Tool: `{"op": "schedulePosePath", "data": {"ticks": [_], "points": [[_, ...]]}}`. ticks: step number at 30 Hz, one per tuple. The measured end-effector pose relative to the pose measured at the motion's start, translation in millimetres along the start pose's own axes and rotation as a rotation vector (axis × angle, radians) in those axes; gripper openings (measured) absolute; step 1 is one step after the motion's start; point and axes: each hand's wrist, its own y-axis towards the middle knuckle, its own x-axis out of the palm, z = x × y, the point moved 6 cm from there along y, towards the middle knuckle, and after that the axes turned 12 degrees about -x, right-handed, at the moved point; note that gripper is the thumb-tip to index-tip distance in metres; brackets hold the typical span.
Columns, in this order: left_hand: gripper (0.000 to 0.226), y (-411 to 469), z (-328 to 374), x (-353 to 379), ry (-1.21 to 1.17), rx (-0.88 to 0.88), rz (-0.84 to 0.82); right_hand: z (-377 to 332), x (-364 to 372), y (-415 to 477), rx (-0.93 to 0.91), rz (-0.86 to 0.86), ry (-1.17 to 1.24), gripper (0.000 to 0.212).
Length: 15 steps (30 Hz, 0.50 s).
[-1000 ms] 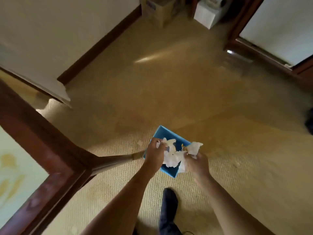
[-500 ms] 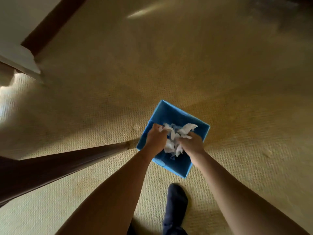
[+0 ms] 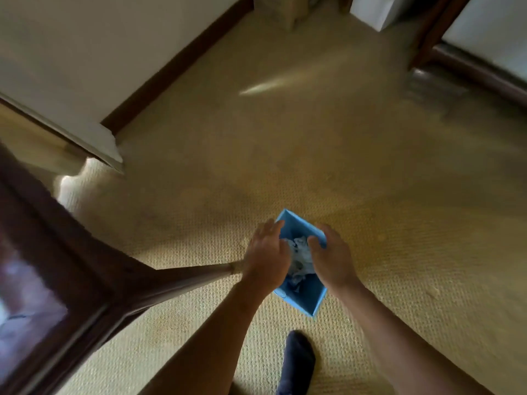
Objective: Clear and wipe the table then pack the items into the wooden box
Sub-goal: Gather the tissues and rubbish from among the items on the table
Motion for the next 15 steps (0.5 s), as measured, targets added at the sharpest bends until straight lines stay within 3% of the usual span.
{"op": "schedulePosePath", "data": {"ticks": [6, 11, 15], "points": [[0.054, -84.8, 80.4, -159.5, 0.068, 0.218, 0.320, -181.7, -41.7, -56.6, -0.362, -0.045, -0.376, 0.045], [0.055, -162.6, 104.4, -299.4, 0.119, 0.231, 0.506, -325.8, -49.8, -110.9, -0.644, -0.018, -0.550, 0.049], [0.059, -209.0, 88.1, -391.6, 0.185, 0.124, 0.599, -416.1, -22.7, -151.4, -0.825, -0.121, -0.645, 0.056]]}}
